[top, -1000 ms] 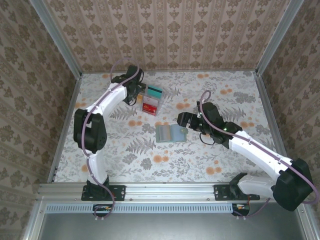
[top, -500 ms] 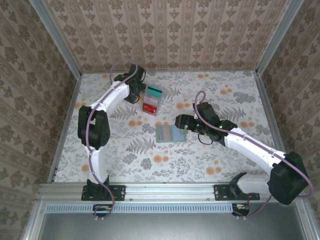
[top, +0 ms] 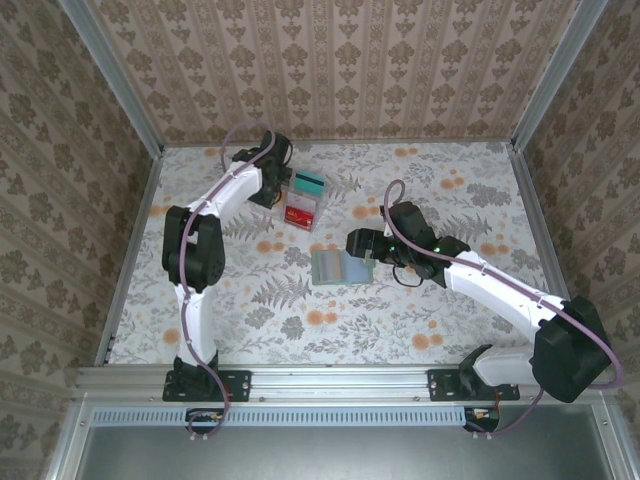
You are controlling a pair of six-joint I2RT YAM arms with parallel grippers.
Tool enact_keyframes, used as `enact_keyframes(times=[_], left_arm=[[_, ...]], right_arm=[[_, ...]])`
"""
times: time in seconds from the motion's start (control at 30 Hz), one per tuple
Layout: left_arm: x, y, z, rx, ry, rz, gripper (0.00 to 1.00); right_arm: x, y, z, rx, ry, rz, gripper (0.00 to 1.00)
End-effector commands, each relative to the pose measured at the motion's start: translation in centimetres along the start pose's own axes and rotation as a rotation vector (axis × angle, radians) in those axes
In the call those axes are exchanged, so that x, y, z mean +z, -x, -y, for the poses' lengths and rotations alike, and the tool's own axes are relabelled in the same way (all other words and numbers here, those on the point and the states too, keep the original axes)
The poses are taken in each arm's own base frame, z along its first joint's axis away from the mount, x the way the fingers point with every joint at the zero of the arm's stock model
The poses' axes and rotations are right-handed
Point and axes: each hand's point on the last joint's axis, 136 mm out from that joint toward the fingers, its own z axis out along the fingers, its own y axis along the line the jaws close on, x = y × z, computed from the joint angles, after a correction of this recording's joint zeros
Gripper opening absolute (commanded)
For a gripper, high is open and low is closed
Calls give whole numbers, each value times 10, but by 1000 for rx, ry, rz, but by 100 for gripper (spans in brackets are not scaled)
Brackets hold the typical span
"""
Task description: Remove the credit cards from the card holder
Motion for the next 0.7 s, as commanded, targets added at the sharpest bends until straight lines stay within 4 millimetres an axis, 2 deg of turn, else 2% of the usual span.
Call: enact_keyframes(times=[0.0, 0.4, 0.53, 0.67], left_arm=[[3, 3, 6, -42, -16, -7, 0], [14, -8, 9, -92, -34, -86, 1], [15, -5, 12, -97, -42, -81, 7], [17, -2, 14, -93, -43, -79, 7]], right_arm=[[-5, 7, -9, -22, 10, 2, 93], [-5, 6, -5, 4, -1, 14, 92], [-6, 8, -6, 4, 0, 16, 92], [-7, 9, -7, 0, 2, 20, 92]])
